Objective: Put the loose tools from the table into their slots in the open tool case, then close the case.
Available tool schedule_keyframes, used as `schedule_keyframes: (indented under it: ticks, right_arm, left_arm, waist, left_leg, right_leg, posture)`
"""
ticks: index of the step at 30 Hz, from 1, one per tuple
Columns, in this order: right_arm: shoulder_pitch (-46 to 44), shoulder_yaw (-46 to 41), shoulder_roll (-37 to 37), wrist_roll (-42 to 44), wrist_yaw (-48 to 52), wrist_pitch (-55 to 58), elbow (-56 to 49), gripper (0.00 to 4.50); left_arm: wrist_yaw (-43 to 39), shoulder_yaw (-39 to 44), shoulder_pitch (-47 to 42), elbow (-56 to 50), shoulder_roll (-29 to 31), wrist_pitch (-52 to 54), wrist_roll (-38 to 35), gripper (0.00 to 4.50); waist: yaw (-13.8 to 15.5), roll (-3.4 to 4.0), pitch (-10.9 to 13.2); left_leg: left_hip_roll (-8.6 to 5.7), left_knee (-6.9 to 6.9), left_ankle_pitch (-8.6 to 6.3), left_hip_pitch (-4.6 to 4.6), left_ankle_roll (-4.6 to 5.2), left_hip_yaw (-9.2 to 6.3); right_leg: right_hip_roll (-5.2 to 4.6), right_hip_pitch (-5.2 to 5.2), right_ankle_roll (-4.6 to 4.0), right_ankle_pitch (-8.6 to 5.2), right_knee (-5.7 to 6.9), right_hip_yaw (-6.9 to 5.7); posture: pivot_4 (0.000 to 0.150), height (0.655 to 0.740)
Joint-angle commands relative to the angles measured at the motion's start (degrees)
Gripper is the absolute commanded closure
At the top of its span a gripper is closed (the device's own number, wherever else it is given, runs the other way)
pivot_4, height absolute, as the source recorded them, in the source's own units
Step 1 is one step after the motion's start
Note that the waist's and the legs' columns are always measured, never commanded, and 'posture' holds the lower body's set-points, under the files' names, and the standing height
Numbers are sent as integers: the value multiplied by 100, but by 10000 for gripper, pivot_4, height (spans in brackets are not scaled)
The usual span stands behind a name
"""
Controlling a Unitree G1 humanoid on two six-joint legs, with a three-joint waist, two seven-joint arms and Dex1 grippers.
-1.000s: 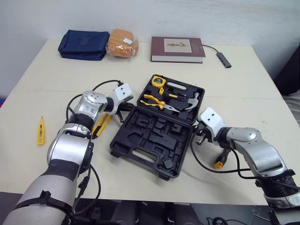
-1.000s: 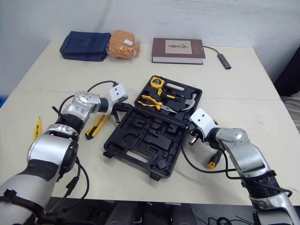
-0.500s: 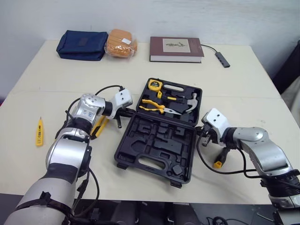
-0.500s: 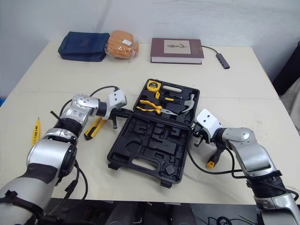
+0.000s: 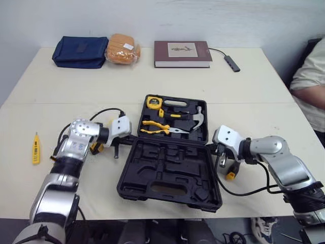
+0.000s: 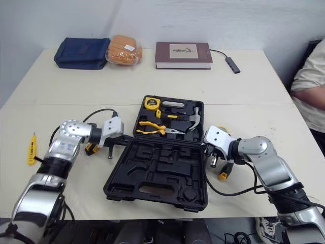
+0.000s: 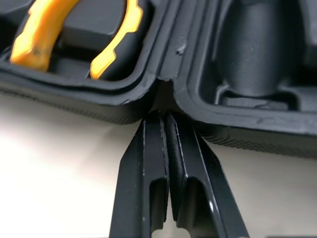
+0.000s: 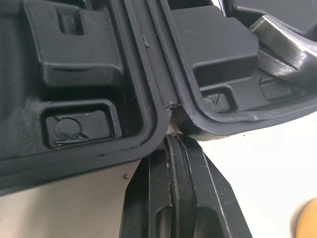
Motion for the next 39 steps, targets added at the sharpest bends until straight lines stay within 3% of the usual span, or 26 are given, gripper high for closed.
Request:
schedule_keyframes:
  ticks: [1,5,12,24,29,39]
  right_arm:
    - [-152,201,101,-100,98,-399,-33,45000]
    - [-284,47,-4,-310,27,-485,405,45000]
    - [-473,-43,-88,-487,-54,-595,675,45000]
    - [-487,-29,-9,-402,28,-726,363,45000]
    - [-353,127,125,-250,313,-891,-153,45000]
    - [-55,50,241,-272,273,-732,-530,45000]
  left_arm:
    - [116,-293,362,-421,-94,332,19,44126]
    - [547,-106,259,-200,-3,448,59,44126]
    - [610,3,205,-387,55,822,-210,44126]
    - [667,-6,487,-1411,-81,1509,-711,44126]
    - [377,-139,817,-2046,144,1788,-818,44126]
    - [588,29,1181,-2105,472,1711,-690,44126]
  waist:
    - [-11,-2,-2]
    - [-8,-3,-3]
    - [2,-3,-3]
    - [70,-3,-2]
    - [65,-2,-1]
    - [24,-1,-1]
  left_leg:
    - [0,0,0,2,0,0]
    - [-1,5,-1,8,-1,-1]
    - [-1,20,-1,8,-2,-4]
    - [-2,18,-2,-4,-2,-4]
    - [1,8,-4,-8,-4,-3]
    - [1,-7,-4,0,-7,-2]
  right_leg:
    - [0,2,0,0,0,3]
    - [-2,8,0,0,3,7]
    - [-7,5,-1,0,6,13]
    - [-7,-3,-1,1,16,12]
    - [-3,-8,-1,0,4,15]
    - [-2,-8,-3,0,3,18]
  posture:
    - [1500,7400]
    - [1500,7400]
    - [1500,7400]
    - [1500,7400]
    - [1500,7400]
    - [1500,7400]
